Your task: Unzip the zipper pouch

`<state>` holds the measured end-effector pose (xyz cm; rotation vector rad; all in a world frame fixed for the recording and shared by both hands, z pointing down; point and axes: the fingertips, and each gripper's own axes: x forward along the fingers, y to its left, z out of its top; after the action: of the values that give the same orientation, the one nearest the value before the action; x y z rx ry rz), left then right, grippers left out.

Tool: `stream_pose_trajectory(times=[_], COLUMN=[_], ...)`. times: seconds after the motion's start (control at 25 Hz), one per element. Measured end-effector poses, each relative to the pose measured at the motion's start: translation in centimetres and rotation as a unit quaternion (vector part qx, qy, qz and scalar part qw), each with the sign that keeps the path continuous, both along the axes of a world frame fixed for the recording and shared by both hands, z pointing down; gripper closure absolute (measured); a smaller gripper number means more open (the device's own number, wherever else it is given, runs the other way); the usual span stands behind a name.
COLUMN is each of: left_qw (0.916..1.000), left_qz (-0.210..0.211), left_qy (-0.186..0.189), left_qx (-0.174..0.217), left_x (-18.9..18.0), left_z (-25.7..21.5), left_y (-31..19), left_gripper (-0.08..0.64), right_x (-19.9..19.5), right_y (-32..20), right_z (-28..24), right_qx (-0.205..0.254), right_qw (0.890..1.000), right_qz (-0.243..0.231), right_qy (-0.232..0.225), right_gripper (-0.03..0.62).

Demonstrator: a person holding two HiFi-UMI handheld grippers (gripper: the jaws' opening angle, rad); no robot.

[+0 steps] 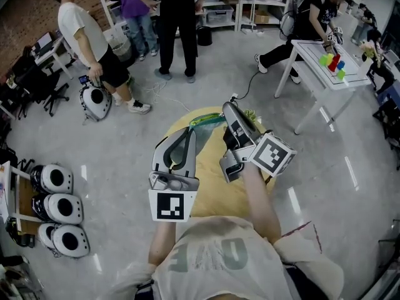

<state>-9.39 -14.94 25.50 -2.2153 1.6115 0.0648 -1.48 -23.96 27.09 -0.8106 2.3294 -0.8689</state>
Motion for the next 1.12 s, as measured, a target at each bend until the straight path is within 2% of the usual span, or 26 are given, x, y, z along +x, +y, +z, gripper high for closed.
stream_pose_trajectory(times=[0.56, 0.8, 1.0, 1.12], left_qw=[0.9994, 0.9997, 0.9998, 0.9997], left_qz=[-0.03, -0.023, -0.01, 0.0], left_qy=[0.016, -0.001, 0.017, 0.023], left_qx=[0.011, 0.003, 0.002, -0.006], left_x=[-2.6, -1.9, -1.3, -1.0], left_z=[-0.6, 0.2, 0.0, 0.4], left_y=[0.4, -0.1, -0.9, -1.5], left_gripper=[0.531, 0.531, 0.531, 0.531], right_x=[2.8, 3.3, 3.9, 4.6], right_y=[-1.9, -2.5, -3.1, -3.1], right_z=[3.5, 4.2, 4.7, 4.1], right_qx=[-0.034, -0.041, -0.052, -0.034], right_qw=[0.998, 0.997, 0.997, 0.997], right_qz=[0.049, 0.058, 0.053, 0.061], right_qy=[0.028, 0.03, 0.02, 0.023], right_gripper=[0.563, 0.564, 0.563, 0.561])
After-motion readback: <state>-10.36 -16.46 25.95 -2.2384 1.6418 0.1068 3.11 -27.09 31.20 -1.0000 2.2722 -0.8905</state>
